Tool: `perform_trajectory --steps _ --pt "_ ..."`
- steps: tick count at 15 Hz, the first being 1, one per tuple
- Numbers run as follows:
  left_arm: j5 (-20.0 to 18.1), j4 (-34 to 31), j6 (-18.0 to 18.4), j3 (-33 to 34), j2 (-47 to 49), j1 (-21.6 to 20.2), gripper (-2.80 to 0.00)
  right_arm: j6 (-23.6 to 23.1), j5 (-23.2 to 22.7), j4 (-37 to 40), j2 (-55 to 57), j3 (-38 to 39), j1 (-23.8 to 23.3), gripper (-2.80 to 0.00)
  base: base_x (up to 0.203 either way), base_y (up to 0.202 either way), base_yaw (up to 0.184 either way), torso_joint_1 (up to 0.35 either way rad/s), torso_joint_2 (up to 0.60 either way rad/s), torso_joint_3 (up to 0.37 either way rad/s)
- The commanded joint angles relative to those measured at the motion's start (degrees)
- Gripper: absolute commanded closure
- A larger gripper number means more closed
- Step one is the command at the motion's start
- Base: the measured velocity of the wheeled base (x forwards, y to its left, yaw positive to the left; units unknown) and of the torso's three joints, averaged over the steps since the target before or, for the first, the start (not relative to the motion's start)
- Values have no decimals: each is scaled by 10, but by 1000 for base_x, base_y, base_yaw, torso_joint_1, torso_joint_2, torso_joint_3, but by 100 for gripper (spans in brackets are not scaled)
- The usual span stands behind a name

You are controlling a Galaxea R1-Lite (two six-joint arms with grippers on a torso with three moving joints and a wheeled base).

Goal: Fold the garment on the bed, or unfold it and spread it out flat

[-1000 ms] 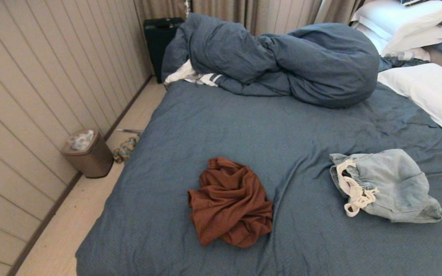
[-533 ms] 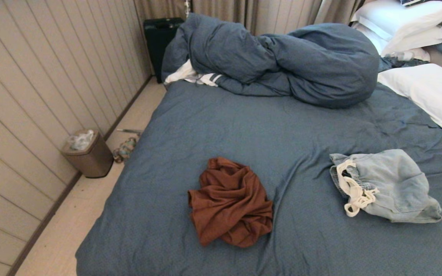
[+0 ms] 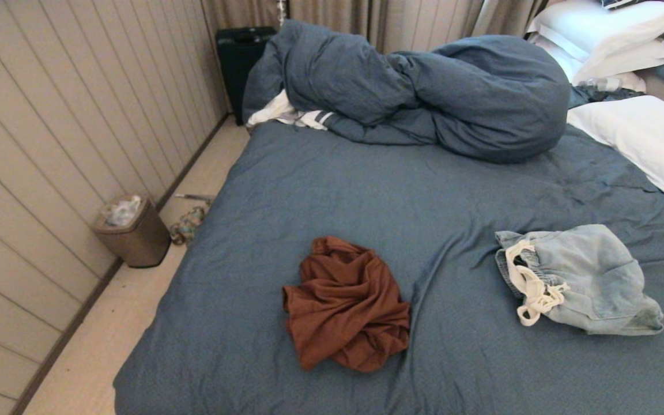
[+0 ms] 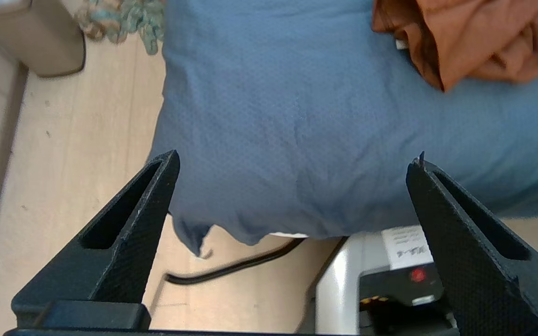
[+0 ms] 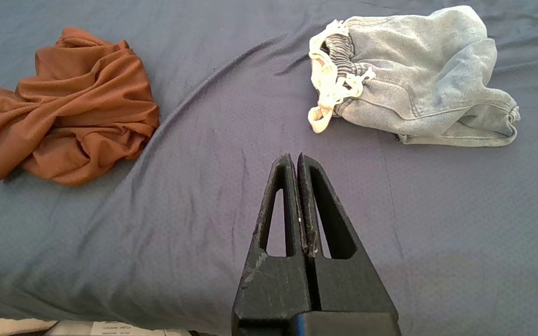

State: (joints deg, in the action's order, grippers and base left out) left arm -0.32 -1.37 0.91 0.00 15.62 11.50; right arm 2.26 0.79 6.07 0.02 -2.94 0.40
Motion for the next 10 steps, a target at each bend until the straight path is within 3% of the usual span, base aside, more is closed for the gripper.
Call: perform_trajectory --steps 1,3,4,8,10 --pt "0 -1 -4 2 3 -18 -280 0 0 3 -6 -1 -1 0 0 0 0 0 0 0" --pt "1 -2 -1 1 -15 -110 -280 0 0 3 -6 -1 -1 0 0 0 0 0 0 0" --pt "2 -1 -1 1 -24 -134 -280 0 0 3 -6 0 -1 0 0 0 0 0 0 0" --pt "2 -1 12 1 -153 -124 -280 3 -1 -5 -6 4 0 0 0 0 0 0 0 0" --pt "2 0 17 2 -156 -117 -280 4 -1 -6 -6 5 0 0 0 0 0 0 0 0"
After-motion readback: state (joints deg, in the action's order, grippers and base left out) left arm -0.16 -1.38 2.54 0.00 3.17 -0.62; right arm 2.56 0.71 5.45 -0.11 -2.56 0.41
